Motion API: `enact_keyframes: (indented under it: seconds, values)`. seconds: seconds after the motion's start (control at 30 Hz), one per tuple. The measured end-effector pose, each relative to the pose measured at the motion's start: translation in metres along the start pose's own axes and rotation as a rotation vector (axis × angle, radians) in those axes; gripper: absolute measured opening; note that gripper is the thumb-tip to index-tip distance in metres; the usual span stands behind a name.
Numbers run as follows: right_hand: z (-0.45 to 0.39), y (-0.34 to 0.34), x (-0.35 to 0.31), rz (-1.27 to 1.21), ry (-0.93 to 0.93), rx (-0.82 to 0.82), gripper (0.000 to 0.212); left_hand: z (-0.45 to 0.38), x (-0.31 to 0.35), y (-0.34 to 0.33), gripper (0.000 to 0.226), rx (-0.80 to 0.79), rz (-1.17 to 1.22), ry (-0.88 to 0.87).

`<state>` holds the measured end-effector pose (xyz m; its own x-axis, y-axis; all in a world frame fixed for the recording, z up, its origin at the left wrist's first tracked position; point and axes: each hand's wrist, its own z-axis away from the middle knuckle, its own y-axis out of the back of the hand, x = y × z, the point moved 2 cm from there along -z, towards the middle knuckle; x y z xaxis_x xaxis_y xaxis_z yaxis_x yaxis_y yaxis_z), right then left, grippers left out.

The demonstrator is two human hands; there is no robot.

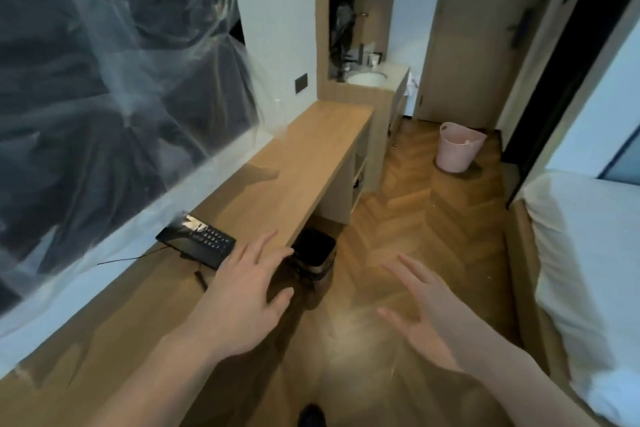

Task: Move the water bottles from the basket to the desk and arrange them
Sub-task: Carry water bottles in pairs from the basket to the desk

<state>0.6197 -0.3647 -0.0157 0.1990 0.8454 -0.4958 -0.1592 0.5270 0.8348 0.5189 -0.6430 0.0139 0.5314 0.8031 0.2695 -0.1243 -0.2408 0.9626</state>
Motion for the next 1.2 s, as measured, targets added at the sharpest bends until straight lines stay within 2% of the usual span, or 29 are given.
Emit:
enact_keyframes:
  seconds: [0.23, 0.4, 0.53, 0.87, 1.2]
  values:
    - [-0.056, 0.051, 0.059, 0.013, -0.134, 0.056, 0.076, -0.140, 0.018, -0.019, 0.062, -0.047, 0.111, -0.090]
    - [-0.117, 0.093, 0.083, 0.002, -0.207, 0.090, 0.081, -0.227, 0.014, -0.030, 0.069, -0.130, 0.093, -0.127]
    - [-0.160, 0.116, 0.107, 0.000, -0.275, 0.145, 0.082, -0.299, 0.024, -0.035, 0.072, -0.117, 0.018, -0.170]
    - [-0.223, 0.168, 0.216, -0.048, -0.429, 0.195, 0.085, -0.452, 0.108, -0.061, 0.077, -0.193, -0.091, -0.299]
    - [-0.347, 0.261, 0.347, -0.058, -0.403, 0.173, 0.081, -0.621, 0.189, -0.095, 0.078, -0.211, -0.112, -0.247]
